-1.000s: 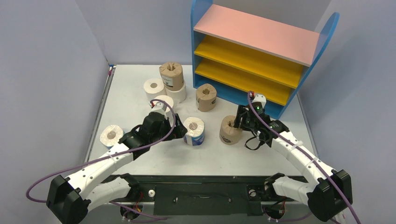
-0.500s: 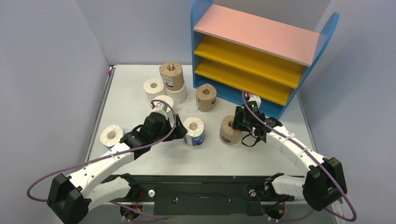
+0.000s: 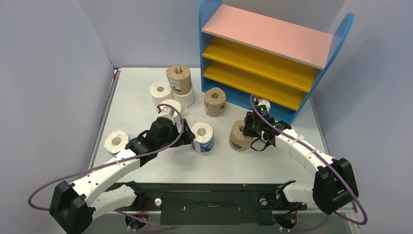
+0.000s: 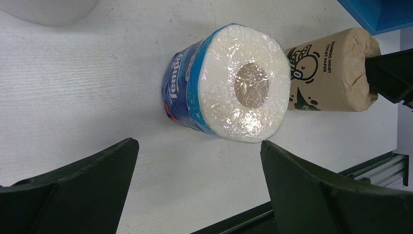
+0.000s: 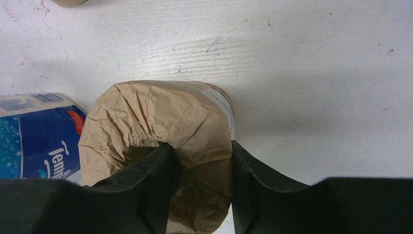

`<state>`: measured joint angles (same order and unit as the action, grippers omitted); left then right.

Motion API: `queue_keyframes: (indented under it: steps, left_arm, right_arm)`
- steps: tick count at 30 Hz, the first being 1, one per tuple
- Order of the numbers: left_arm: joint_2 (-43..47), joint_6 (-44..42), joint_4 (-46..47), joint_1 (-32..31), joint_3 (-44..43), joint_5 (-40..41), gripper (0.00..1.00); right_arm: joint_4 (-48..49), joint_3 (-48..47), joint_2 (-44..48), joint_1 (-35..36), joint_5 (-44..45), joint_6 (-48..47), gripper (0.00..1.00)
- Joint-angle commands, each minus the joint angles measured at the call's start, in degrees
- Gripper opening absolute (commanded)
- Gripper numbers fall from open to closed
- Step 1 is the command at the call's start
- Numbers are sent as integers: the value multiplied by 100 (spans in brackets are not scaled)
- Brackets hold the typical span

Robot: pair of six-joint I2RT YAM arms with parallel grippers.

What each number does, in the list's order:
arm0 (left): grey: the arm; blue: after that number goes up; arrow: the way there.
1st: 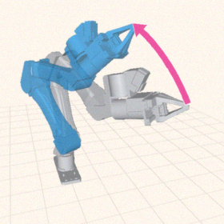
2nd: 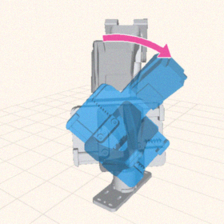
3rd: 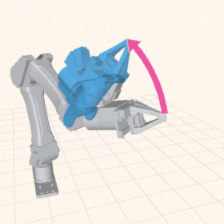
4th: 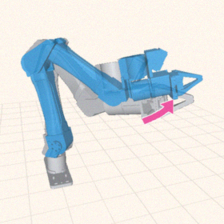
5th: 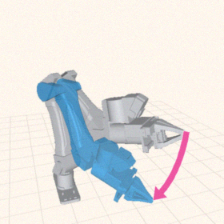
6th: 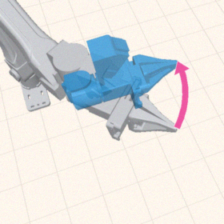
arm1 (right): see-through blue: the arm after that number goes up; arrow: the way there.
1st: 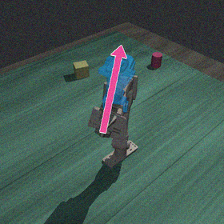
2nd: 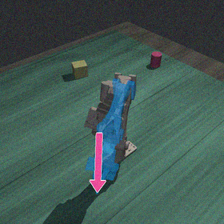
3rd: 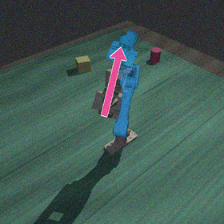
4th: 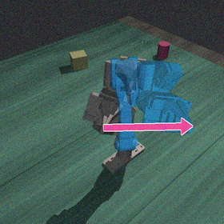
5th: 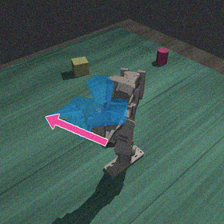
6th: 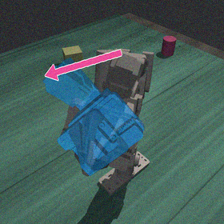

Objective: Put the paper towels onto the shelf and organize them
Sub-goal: Pick up the paper towel from the center of the board, then place the paper towel on the shelf.

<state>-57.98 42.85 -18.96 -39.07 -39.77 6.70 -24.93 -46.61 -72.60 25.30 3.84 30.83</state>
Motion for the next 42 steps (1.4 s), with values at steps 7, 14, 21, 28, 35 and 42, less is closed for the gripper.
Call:
queue_keyframes:
  steps: [7, 14, 21, 28, 35, 42]
  left_arm:
    - [-74, -132, 496, -78, -761, 366, 96]
    - [-157, -199, 738, -84, -1301, 516, 96]
    - [-96, -151, 1118, -85, -1612, 704, 96]
    - [-224, -444, 1783, -91, -2216, 731, 96]
    - [-696, -712, 2786, -90, -2693, 630, 96]
    - [-1718, -1621, 3396, -95, -3661, -410, 96]
  right_arm:
    - [-395, -380, 538, -42, 128, -54, 28]
    - [-953, -744, 1068, -48, 285, -93, 25]
    - [-1857, -1806, 1558, -37, 528, -187, 25]
    - [-2639, -3409, 1447, -33, 879, -418, 25]
    - [-2996, -4784, 1042, -47, 1121, -539, 26]
    - [-3288, -6385, 212, -87, 1206, -597, 26]
